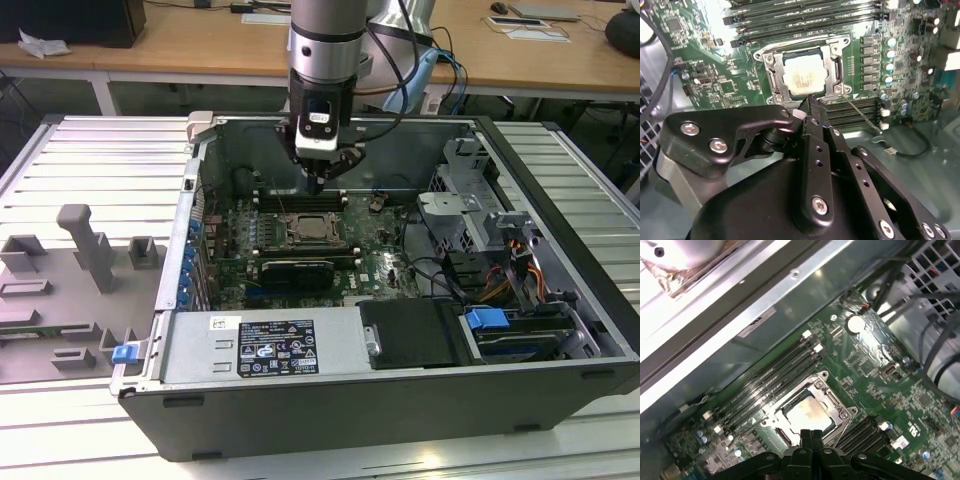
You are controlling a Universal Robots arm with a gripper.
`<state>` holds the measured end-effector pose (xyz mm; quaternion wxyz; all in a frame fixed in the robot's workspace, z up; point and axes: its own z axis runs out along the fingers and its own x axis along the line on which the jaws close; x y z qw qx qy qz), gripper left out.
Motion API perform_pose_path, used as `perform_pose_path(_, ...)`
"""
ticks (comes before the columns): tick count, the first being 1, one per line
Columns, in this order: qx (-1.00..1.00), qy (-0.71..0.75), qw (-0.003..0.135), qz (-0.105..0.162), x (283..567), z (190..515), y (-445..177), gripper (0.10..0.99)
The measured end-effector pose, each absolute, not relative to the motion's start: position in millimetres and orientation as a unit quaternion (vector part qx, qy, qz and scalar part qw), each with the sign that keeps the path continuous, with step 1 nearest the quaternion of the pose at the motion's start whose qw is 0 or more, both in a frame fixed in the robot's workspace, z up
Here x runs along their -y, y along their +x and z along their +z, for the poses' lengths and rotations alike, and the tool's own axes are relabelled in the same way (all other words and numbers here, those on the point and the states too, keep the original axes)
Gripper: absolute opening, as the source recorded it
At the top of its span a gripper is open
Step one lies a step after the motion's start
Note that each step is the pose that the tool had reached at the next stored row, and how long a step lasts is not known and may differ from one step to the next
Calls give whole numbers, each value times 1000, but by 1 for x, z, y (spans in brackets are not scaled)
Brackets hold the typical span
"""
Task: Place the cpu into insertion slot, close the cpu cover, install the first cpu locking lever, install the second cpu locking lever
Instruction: 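Install the first cpu locking lever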
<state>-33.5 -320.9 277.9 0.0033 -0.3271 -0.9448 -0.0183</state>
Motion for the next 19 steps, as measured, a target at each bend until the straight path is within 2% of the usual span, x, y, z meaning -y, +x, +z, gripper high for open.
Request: perform_pose_path(19, 980, -198, 6, -18, 321, 278, -37, 106)
